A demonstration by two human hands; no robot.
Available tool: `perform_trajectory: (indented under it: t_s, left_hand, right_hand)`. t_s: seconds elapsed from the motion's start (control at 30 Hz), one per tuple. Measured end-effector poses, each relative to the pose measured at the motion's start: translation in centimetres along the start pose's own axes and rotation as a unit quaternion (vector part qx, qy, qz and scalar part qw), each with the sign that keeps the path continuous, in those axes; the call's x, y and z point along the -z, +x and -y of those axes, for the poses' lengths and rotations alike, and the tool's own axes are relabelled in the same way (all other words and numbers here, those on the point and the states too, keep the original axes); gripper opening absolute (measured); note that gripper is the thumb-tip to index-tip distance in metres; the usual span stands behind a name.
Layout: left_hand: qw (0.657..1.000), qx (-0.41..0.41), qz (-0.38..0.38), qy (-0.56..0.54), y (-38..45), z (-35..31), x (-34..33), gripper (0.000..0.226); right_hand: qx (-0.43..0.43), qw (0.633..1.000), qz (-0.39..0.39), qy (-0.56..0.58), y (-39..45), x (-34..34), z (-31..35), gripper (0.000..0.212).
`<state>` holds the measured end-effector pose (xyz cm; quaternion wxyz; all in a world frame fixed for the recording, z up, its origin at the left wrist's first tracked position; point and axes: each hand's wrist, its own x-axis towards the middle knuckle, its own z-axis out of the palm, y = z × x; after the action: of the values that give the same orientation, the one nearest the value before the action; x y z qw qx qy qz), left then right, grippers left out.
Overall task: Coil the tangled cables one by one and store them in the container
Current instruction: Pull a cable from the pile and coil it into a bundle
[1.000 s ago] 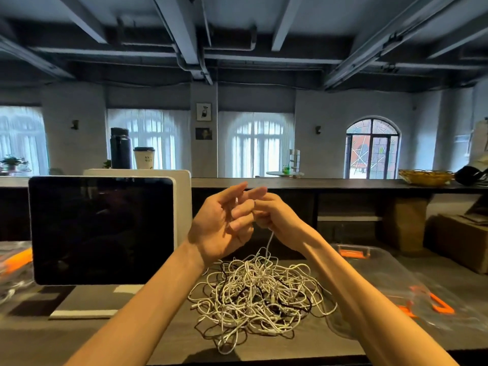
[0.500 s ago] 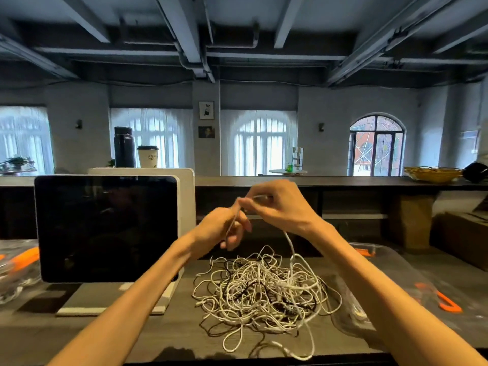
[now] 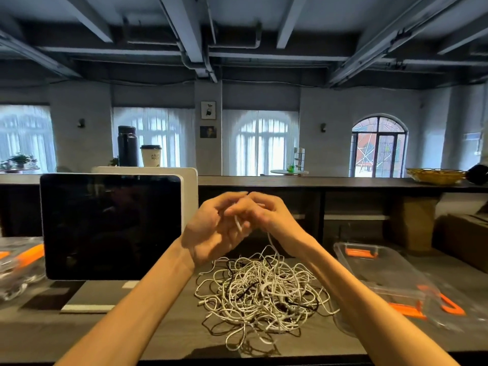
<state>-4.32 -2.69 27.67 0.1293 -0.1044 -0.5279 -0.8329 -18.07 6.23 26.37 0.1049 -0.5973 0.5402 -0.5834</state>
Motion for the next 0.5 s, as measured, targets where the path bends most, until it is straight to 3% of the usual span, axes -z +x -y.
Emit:
perform_trajectory:
  t_s: [0.07,0.17,0.2,0.27,0.33,0.37,0.43,0.5]
  left_hand:
    - [0.997,-0.065,-0.028,-0.035,0.6,-0.7,0.2,0.045]
    - [0.977,-0.162,-0.113,0.080,2.1,-1.6,2.9,0.046]
    - [0.957,-0.182,-0.159,0.162,2.4,-1.6,4.0,0.048]
    - [0.882,-0.178,-0.218,0.378,2.6,-0.9,5.6,0.050]
    - [0.803,-0.138,-0.185,0.550,2.6,0.4,6.4,0.049]
    - [0.785,-0.118,-0.156,0.588,2.5,0.9,6.3,0.050]
    - [0.838,-0.067,-0.129,0.526,1.9,1.4,5.1,0.054]
    - [0.905,-0.032,-0.096,0.413,1.6,1.7,3.9,0.059]
  right_hand:
    - [-0.010,0.996,0.014,-0.091,-0.7,-1.0,-0.4,0.035]
    - [-0.013,0.965,0.060,-0.254,-2.1,-1.7,-1.6,0.045]
    - [-0.010,0.955,0.067,-0.291,-2.4,-1.6,-1.9,0.046]
    - [0.018,0.939,0.054,-0.338,-2.6,-1.1,-1.1,0.043]
    - [0.063,0.923,0.027,-0.379,-1.8,-0.1,0.1,0.037]
    - [0.078,0.915,0.014,-0.396,-1.1,0.5,0.8,0.033]
    - [0.087,0.906,0.002,-0.414,0.2,1.7,1.6,0.028]
    - [0.076,0.926,0.000,-0.370,0.9,2.7,1.8,0.029]
